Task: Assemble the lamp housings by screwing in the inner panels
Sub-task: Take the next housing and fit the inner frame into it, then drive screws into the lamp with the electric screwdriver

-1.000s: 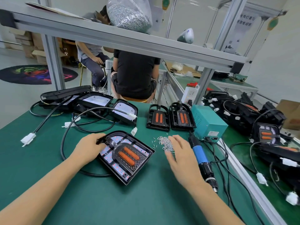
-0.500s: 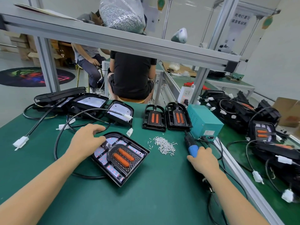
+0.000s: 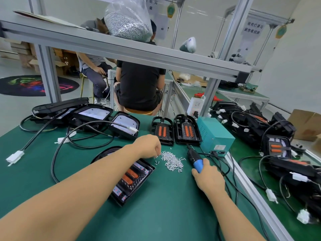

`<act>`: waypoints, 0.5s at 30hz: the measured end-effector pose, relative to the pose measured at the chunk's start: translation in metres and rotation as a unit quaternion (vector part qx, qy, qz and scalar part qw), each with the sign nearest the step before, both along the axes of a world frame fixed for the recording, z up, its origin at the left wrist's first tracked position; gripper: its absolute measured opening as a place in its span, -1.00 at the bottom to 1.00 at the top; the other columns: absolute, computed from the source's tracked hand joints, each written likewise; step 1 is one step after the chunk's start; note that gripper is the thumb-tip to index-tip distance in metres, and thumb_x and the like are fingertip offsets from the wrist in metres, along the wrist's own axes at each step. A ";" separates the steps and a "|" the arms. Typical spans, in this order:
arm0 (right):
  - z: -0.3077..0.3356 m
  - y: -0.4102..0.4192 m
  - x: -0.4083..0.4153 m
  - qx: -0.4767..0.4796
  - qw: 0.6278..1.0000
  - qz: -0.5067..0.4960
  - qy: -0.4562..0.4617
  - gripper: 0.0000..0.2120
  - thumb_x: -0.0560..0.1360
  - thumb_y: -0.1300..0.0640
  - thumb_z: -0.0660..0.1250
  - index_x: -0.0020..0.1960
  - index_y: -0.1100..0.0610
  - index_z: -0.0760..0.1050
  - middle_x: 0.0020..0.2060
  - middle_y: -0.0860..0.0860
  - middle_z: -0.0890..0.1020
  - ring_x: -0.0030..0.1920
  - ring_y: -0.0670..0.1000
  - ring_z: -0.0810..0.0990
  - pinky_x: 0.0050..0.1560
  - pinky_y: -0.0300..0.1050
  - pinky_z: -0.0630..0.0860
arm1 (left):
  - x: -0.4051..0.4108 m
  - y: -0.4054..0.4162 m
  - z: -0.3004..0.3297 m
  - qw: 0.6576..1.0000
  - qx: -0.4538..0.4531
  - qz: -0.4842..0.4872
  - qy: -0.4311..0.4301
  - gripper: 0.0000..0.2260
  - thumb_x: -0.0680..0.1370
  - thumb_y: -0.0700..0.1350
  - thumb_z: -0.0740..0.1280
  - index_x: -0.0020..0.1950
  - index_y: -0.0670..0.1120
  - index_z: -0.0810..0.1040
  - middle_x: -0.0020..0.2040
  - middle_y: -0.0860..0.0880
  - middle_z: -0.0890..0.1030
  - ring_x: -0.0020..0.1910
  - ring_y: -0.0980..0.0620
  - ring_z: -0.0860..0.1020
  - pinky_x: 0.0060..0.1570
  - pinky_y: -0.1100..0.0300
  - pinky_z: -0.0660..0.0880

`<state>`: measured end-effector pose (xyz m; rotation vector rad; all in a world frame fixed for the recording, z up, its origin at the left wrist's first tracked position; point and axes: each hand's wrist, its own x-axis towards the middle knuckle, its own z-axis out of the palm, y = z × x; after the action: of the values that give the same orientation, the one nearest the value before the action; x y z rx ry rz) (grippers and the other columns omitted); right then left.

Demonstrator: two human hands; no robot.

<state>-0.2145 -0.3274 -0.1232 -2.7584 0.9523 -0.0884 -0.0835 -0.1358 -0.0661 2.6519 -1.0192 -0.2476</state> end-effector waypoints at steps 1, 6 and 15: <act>-0.001 0.000 0.000 -0.007 1.000 0.002 -0.002 -0.48 0.60 -0.13 0.15 0.46 0.08 0.17 0.14 0.16 0.48 0.08 0.17 0.53 -0.14 -0.10 0.35 | 0.002 -0.003 -0.002 1.000 0.022 -0.007 0.004 -0.83 0.48 -0.23 0.39 -0.02 -0.01 0.69 -0.01 0.05 0.69 -0.14 0.10 0.56 -0.01 0.15 0.54; -0.006 0.000 -0.001 -0.040 0.999 0.009 -0.014 -0.53 0.60 -0.13 0.14 0.40 0.09 0.21 0.10 0.13 0.50 0.04 0.15 0.54 -0.17 -0.10 0.37 | 0.006 -0.013 -0.011 0.995 0.095 -0.040 -0.003 -0.79 0.47 -0.27 0.40 0.03 -0.05 0.68 0.06 0.00 0.67 0.03 -0.02 0.61 0.04 0.08 0.55; -0.010 -0.001 0.000 -0.065 0.997 0.014 -0.034 -0.55 0.60 -0.14 0.13 0.38 0.09 0.23 0.09 0.12 0.51 0.05 0.14 0.54 -0.17 -0.09 0.40 | 0.007 -0.022 -0.014 0.976 0.174 -0.096 -0.092 -0.85 0.44 -0.29 0.36 -0.05 -0.11 0.66 -0.02 -0.05 0.67 -0.13 -0.07 0.54 -0.22 0.17 0.41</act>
<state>-0.2149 -0.3284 -0.1330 -2.8650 0.9209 -0.2472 -0.0767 -0.1576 -0.0800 2.9311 -1.4110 -0.2429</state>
